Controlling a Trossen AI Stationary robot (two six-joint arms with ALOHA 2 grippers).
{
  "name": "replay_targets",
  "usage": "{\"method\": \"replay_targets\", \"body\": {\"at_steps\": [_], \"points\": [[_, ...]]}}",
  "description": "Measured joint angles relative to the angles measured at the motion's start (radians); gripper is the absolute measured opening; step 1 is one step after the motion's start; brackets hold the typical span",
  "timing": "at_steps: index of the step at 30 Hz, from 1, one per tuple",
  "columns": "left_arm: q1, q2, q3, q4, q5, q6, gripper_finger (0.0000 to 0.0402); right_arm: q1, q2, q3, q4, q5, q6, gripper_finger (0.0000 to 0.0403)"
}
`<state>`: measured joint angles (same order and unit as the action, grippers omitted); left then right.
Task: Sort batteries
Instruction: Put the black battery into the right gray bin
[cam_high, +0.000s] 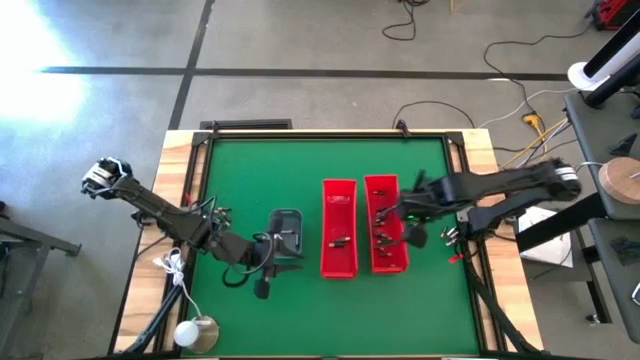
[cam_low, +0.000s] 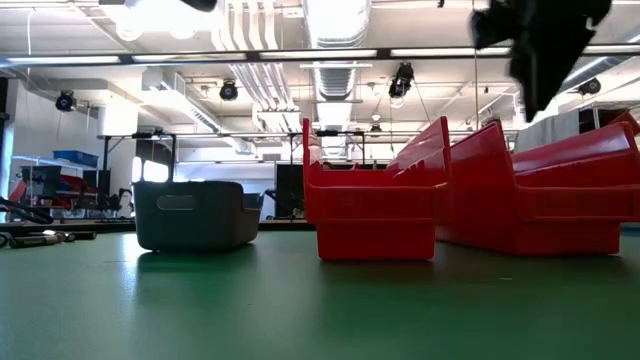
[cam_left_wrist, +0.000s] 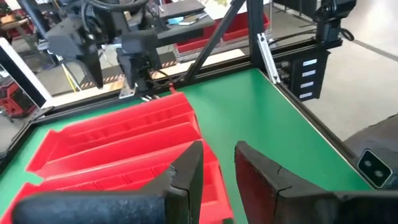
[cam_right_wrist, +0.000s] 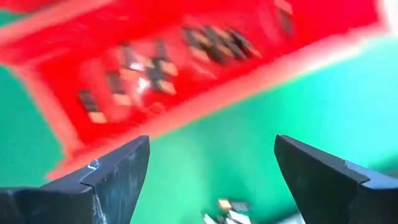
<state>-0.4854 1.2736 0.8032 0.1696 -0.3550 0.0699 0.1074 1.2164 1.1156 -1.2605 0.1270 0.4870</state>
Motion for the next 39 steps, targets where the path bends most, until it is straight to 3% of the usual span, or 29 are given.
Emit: {"method": "replay_targets", "body": {"at_steps": [3,8,13,21,32,39], "points": [[0.001,0.000,0.000,0.001,-0.001,0.010,0.0073,-0.018,-0.088,-0.092,-0.079,0.028,0.146,0.0345],[0.001,0.000,-0.002,0.025,-0.002,0.027,0.0073,-0.063,-0.133,-0.227,-0.095,-0.085,0.198,0.0360],[0.001,0.000,-0.002,0.084,-0.002,0.027,0.0073,-0.160,-0.128,-0.305,-0.093,-0.117,0.135,0.0366],[0.001,0.000,-0.002,0.137,-0.002,0.027,0.0073,-0.318,-0.091,-0.316,-0.074,-0.188,-0.016,0.0366],[0.000,0.000,-0.002,0.141,-0.002,0.023,0.0073,-0.416,0.063,-0.333,-0.059,-0.233,-0.189,0.0366],[-0.002,0.000,-0.002,0.124,-0.002,0.023,0.0073,-0.456,0.076,-0.337,-0.033,-0.241,-0.258,0.0366]]}}
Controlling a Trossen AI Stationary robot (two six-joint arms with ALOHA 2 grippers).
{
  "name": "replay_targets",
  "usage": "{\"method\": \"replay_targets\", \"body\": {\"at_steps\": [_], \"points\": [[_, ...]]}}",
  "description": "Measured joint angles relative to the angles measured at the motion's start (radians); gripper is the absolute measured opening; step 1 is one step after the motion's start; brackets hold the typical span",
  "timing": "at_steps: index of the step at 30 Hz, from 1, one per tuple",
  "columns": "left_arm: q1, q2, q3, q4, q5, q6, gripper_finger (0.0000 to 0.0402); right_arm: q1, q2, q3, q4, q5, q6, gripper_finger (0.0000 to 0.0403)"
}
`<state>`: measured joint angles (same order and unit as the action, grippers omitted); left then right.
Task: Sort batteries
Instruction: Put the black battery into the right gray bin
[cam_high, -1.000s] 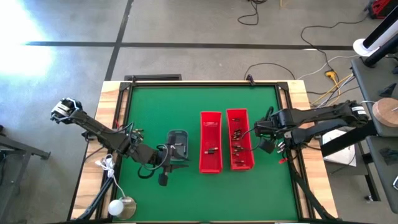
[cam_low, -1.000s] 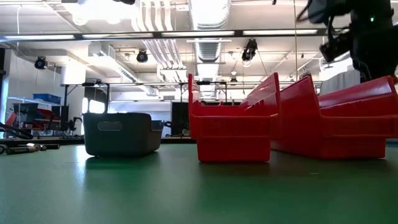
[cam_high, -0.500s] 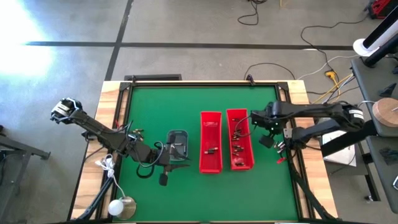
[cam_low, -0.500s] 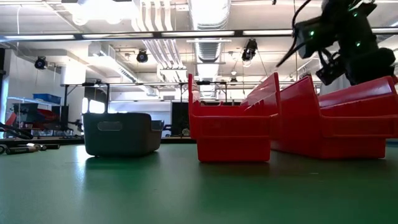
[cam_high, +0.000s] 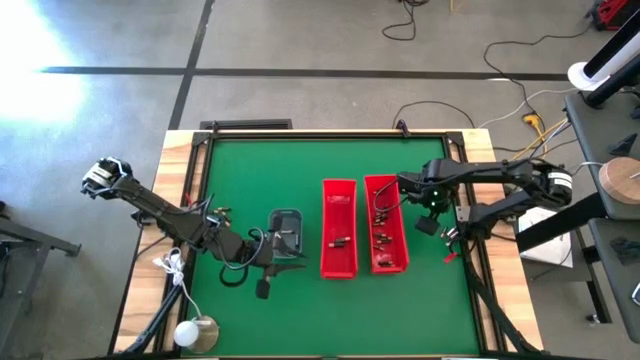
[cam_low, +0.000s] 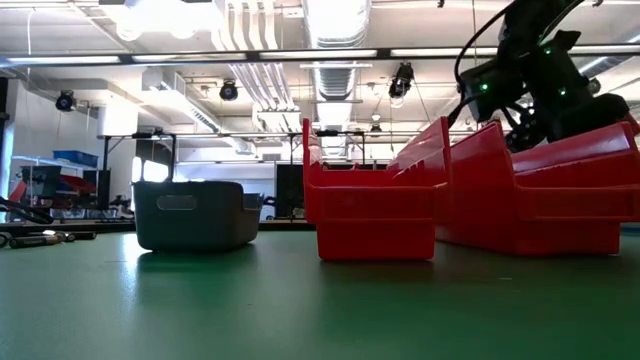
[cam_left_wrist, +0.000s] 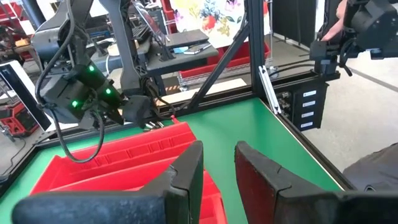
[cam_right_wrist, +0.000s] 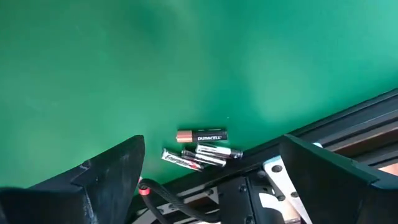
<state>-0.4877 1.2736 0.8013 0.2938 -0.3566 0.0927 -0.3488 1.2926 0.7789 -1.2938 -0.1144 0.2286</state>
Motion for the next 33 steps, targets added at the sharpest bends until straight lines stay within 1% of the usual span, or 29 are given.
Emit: {"method": "replay_targets", "body": {"at_steps": [3,6,8,10,15,24,27,33], "points": [[0.000,0.000,0.000,-0.006,0.000,0.002,0.0073,0.001,0.007,-0.017,-0.001,0.001,-0.005,0.0366],[0.000,0.000,0.000,-0.005,0.000,0.012,0.0073,0.001,0.044,-0.063,0.005,0.003,-0.018,0.0366],[0.000,0.000,0.000,-0.006,0.000,0.020,0.0073,0.001,0.073,-0.090,0.049,0.000,-0.033,0.0366],[0.000,0.000,0.000,-0.007,0.000,0.020,0.0073,0.001,0.116,-0.104,0.080,-0.026,-0.038,0.0366],[0.000,0.000,0.000,-0.010,0.000,0.021,0.0073,0.001,0.188,-0.097,0.109,-0.041,-0.039,0.0366],[0.000,0.000,-0.001,-0.013,0.000,0.022,0.0073,0.002,0.283,-0.102,0.095,-0.076,-0.066,0.0366],[0.000,0.000,-0.002,-0.013,0.000,0.022,0.0073,0.006,0.275,-0.095,0.096,-0.076,-0.068,0.0366],[0.000,0.000,-0.003,-0.012,0.000,0.022,0.0073,0.008,0.201,-0.079,0.099,-0.068,-0.069,0.0366]]}}
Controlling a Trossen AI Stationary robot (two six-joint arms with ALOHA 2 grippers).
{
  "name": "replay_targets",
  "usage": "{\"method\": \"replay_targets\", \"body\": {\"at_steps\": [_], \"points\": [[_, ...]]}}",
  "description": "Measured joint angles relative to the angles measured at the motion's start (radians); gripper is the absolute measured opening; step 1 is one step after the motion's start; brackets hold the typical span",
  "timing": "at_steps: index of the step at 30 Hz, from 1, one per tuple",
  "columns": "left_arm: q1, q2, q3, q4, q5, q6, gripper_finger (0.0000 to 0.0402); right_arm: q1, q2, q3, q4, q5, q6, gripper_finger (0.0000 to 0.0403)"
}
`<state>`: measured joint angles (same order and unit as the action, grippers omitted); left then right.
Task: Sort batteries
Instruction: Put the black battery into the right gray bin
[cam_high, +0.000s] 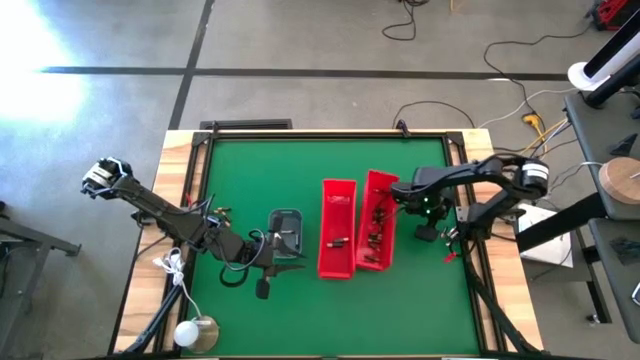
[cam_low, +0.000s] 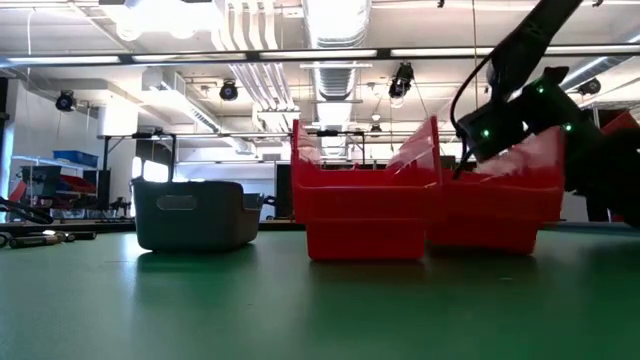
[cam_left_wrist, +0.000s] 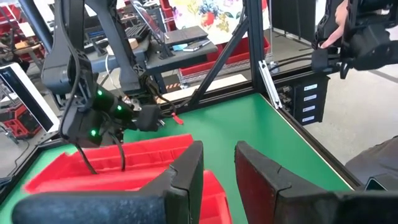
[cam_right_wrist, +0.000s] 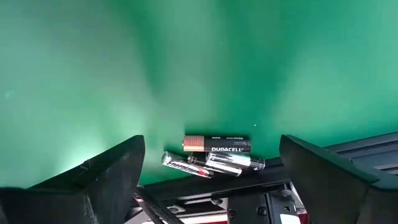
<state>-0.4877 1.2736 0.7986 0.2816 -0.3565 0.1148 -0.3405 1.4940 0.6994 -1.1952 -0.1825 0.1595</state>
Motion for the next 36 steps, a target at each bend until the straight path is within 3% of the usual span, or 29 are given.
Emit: {"method": "replay_targets", "body": {"at_steps": [7,19,29,36], "points": [[0.000,0.000,0.000,0.000,0.000,0.000,0.0073,0.007,-0.099,0.003,-0.011,0.000,0.041,0.0366],[0.000,0.000,0.000,-0.004,-0.003,0.012,0.0073,0.120,-0.380,0.082,-0.020,0.025,0.216,0.0366],[0.000,0.000,0.000,-0.013,-0.003,0.004,0.0073,0.186,-0.422,0.072,-0.075,0.026,0.211,0.0366],[0.000,0.000,-0.001,-0.028,-0.003,0.004,0.0073,0.359,-0.453,0.074,-0.069,0.052,0.350,0.0356]]}}
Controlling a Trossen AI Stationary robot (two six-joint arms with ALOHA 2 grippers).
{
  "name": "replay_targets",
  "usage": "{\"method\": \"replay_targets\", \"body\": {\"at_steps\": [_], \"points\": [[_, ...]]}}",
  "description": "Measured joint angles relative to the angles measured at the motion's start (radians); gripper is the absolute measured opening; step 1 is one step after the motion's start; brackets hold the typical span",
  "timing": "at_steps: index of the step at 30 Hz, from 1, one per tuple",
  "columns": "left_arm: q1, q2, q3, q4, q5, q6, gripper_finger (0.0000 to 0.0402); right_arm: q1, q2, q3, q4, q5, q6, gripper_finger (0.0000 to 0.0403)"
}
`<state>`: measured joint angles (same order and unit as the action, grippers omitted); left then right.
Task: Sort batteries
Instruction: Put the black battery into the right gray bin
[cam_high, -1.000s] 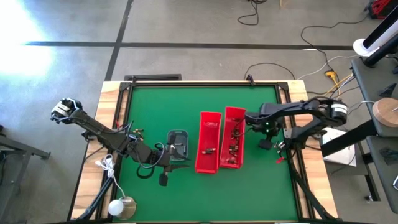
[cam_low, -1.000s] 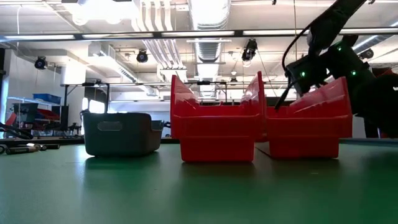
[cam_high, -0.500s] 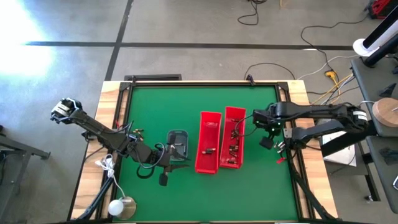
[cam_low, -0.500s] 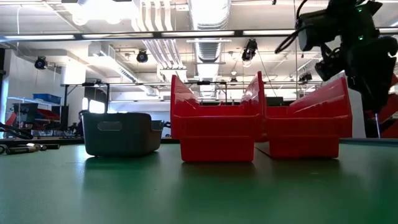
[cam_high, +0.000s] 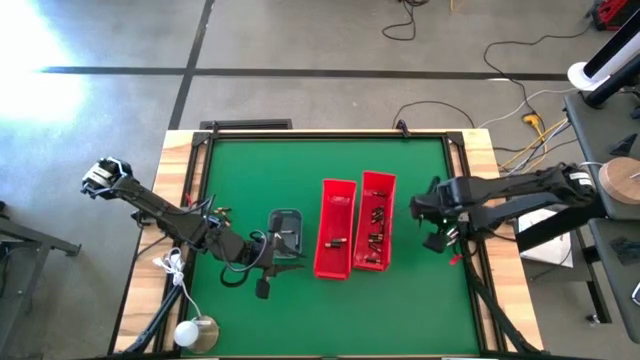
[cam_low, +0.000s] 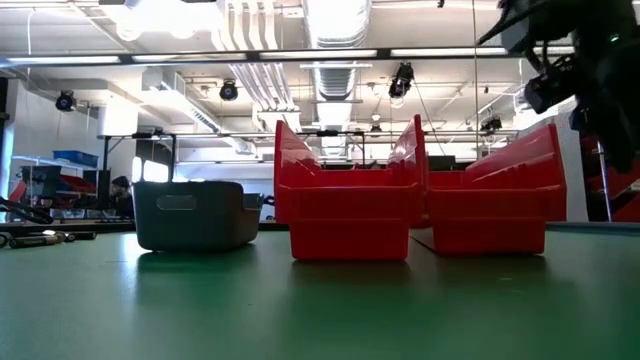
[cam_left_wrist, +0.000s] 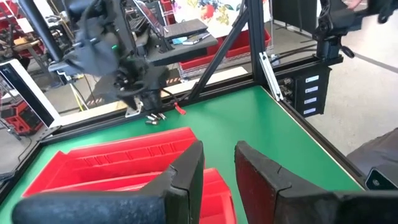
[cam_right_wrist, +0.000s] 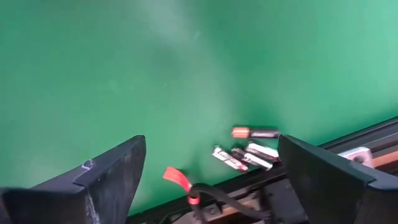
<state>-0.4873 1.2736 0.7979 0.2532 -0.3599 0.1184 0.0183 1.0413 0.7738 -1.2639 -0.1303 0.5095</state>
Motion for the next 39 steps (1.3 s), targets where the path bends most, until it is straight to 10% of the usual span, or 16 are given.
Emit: {"method": "replay_targets", "body": {"at_steps": [10,39], "points": [[0.000,0.000,0.000,-0.009,-0.001,0.004,0.0073,0.286,0.080,-0.003,0.010,0.071,0.239,0.0312],[0.000,0.000,0.000,0.000,-0.001,-0.026,0.0073,0.251,0.403,-0.101,0.013,0.143,0.141,0.0016]]}}
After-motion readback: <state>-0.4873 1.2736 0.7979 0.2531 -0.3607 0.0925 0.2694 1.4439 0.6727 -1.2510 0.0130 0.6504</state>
